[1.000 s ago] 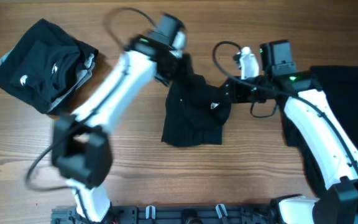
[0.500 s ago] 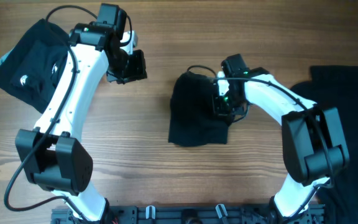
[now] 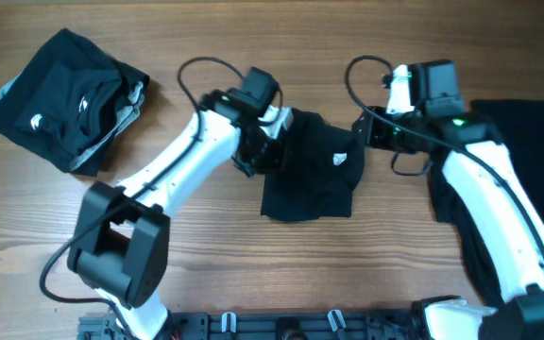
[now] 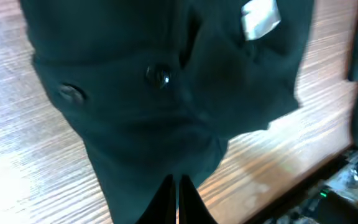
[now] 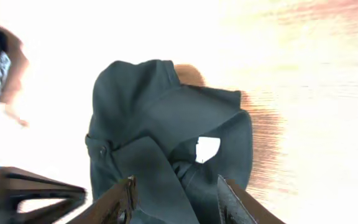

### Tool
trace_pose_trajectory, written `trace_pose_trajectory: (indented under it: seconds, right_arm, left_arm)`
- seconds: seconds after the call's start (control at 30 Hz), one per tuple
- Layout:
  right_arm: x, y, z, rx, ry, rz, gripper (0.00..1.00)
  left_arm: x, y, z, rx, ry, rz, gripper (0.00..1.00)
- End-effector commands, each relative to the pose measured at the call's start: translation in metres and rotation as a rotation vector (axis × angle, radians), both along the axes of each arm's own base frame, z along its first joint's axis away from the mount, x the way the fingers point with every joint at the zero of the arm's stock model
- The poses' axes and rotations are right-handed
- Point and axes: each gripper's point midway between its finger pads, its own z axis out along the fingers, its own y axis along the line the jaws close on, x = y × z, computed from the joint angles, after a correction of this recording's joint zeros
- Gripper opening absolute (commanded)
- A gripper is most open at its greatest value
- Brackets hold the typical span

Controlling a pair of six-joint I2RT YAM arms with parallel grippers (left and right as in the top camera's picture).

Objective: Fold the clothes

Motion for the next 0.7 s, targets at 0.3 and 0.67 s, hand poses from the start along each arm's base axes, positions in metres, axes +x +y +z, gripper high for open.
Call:
trace_pose_trajectory:
  seconds: [0.3, 0.67]
  right_arm:
    - [0.004, -0.004, 0.006, -0.001, -0.015, -0.035, 0.47]
    - [0.035, 0.055, -0.014, 0.041, -0.142, 0.258, 0.43]
  left_arm:
    - [0.066, 0.061, -0.105, 0.114, 0.01, 0.57, 0.04]
    - [0.174, 0.095, 0.048, 0.025, -0.284, 0.447, 0.14]
